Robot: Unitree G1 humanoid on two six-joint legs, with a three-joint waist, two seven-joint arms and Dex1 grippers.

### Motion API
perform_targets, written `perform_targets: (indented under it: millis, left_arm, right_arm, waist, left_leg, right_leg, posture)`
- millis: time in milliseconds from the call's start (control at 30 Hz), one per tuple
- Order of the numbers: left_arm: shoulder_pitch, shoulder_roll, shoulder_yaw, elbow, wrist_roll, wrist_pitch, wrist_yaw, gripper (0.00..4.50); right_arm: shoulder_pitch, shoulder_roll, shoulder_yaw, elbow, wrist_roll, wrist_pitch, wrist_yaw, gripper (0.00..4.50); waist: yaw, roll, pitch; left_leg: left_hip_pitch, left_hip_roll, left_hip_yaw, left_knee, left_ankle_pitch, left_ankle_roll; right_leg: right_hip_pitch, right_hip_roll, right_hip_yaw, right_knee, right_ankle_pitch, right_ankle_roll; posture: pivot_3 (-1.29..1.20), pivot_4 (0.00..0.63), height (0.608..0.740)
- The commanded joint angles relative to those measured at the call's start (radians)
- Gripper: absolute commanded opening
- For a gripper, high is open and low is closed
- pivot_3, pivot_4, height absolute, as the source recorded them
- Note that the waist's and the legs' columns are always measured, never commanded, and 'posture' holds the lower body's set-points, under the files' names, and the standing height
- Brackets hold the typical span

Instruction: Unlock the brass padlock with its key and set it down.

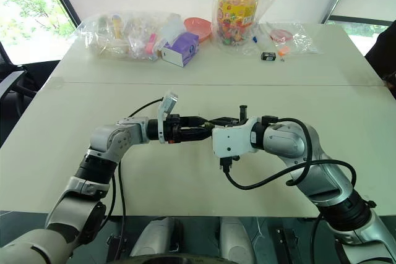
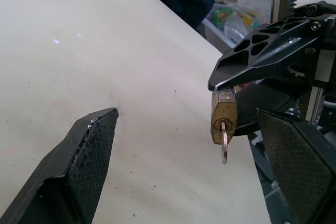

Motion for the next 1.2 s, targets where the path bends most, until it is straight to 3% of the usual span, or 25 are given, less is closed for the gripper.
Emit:
perform_targets:
  millis: [33, 233, 433, 567, 667, 733, 800, 1033, 1067, 1200]
  left_arm:
    - [-0.025, -0.012, 0.002, 0.013, 0.012, -0.03, -0.008, 3.06]
    - [-0.036, -0.011, 0.017, 0.032, 0.012, -0.028, -0.022, 0.07]
    - [-0.029, 0.008, 0.018, 0.011, 0.01, -0.019, -0.036, 0.02]
    - [-0.032, 0.024, 0.03, -0.011, -0.006, -0.005, -0.038, 0.0]
    - [-0.024, 0.045, 0.021, -0.014, 0.008, -0.031, -0.051, 0.0]
    - [-0.02, 0.051, 0.016, -0.015, 0.013, -0.041, -0.055, 0.0]
    - [-0.012, 0.064, 0.004, -0.027, 0.016, -0.051, -0.078, 0.0]
    - [-0.011, 0.064, 0.008, -0.071, -0.017, -0.012, -0.105, 0.0]
    - [-0.011, 0.064, 0.009, -0.074, -0.02, -0.008, -0.105, 0.0]
    - [-0.02, 0.058, 0.018, -0.077, -0.03, 0.003, -0.101, 0.0]
  right_arm:
    - [-0.02, 0.003, -0.011, -0.054, -0.003, 0.002, -0.004, 0.69]
    - [-0.008, 0.002, -0.01, -0.066, -0.01, 0.013, -0.003, 0.69]
    - [-0.009, 0.009, -0.007, -0.063, -0.001, 0.029, 0.003, 0.69]
    - [0.002, 0.017, -0.022, -0.067, 0.037, 0.078, 0.016, 2.66]
    - [0.053, 0.024, -0.131, -0.104, 0.141, 0.211, 0.016, 4.24]
    - [0.061, 0.038, -0.177, -0.125, 0.197, 0.281, 0.007, 4.41]
    - [0.052, 0.092, -0.254, -0.146, 0.29, 0.401, -0.025, 3.93]
    - [0.029, 0.213, -0.263, -0.158, 0.391, 0.555, -0.156, 0.36]
    - [0.03, 0.22, -0.253, -0.154, 0.392, 0.557, -0.17, 0.09]
    - [0.039, 0.251, -0.205, -0.128, 0.39, 0.545, -0.229, 0.09]
  waist:
    - [0.0, 0.0, 0.0]
    - [-0.001, 0.0, 0.0]
    - [-0.001, 0.0, 0.0]
    - [-0.002, 0.0, 0.0]
    - [0.003, 0.0, 0.0]
    - [0.004, 0.0, 0.0]
    - [0.003, 0.0, 0.0]
    - [-0.001, 0.0, 0.0]
    - [-0.001, 0.0, 0.0]
    - [-0.002, 0.0, 0.0]
  left_leg:
    - [0.0, 0.0, 0.0, 0.0, 0.0, 0.0]
    - [0.0, 0.0, 0.0, 0.0, 0.0, 0.0]
    - [0.0, 0.0, 0.0, 0.0, 0.0, 0.0]
    - [0.0, 0.0, 0.0, 0.0, 0.0, 0.0]
    - [0.0, 0.0, 0.0, 0.0, 0.0, 0.0]
    - [-0.001, 0.0, 0.0, 0.0, 0.0, 0.0]
    - [-0.001, 0.0, 0.0, 0.0, 0.0, 0.0]
    - [-0.001, 0.001, 0.0, 0.0, 0.0, 0.0]
    - [-0.001, 0.001, 0.0, 0.0, 0.0, 0.0]
    - [-0.001, 0.0, 0.0, 0.0, 0.0, 0.0]
  right_leg:
    - [0.0, 0.0, 0.0, 0.0, 0.0, 0.0]
    - [0.0, 0.0, 0.0, 0.0, 0.0, 0.0]
    - [0.0, 0.0, 0.0, 0.0, 0.0, 0.0]
    - [0.0, 0.0, 0.0, 0.0, 0.0, 0.0]
    - [0.0, 0.0, 0.0, 0.0, 0.0, 0.0]
    - [0.0, -0.001, 0.0, 0.0, 0.0, 0.0]
    - [0.0, -0.001, 0.0, 0.0, 0.0, 0.0]
    - [-0.001, -0.001, 0.0, 0.0, 0.0, 0.0]
    - [-0.001, -0.001, 0.0, 0.001, 0.0, 0.0]
    - [-0.001, -0.001, 0.0, 0.001, 0.0, 0.0]
  posture:
    - [0.0, 0.15, 0.735]
    - [0.0, 0.15, 0.735]
    - [0.0, 0.15, 0.735]
    - [0.0, 0.15, 0.735]
    - [0.0, 0.15, 0.735]
    - [0.0, 0.15, 0.735]
    - [0.0, 0.15, 0.735]
    - [0.0, 0.15, 0.735]
    - [0.0, 0.15, 0.735]
    - [0.0, 0.15, 0.735]
